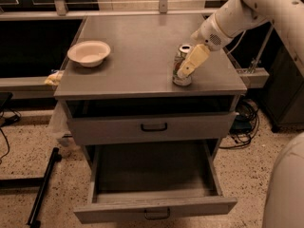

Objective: Place 7up can into middle drawer

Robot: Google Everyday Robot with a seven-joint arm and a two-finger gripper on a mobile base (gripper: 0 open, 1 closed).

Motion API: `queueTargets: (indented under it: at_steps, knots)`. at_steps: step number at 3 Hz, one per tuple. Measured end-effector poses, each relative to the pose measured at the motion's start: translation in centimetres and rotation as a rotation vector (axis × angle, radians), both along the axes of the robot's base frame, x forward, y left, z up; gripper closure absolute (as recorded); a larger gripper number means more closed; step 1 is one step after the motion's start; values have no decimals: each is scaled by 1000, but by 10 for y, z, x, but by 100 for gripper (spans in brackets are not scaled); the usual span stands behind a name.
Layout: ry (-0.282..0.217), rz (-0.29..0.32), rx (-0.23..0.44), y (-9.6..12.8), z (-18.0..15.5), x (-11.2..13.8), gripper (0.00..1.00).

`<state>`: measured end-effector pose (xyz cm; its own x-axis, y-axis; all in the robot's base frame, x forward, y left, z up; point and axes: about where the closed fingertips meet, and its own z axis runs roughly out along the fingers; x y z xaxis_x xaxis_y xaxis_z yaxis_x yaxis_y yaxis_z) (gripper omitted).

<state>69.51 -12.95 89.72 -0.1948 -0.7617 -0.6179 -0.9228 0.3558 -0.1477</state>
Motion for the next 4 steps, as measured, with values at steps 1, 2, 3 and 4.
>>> queueTargets:
  at_steps: [1, 2, 3, 4]
  knots:
    - [15, 8, 42, 10, -9, 2, 19]
    - [15, 26, 71, 15, -9, -10, 42]
    - [5, 51, 89, 16, -4, -31, 65]
    - [-24, 78, 105, 5, 8, -73, 89]
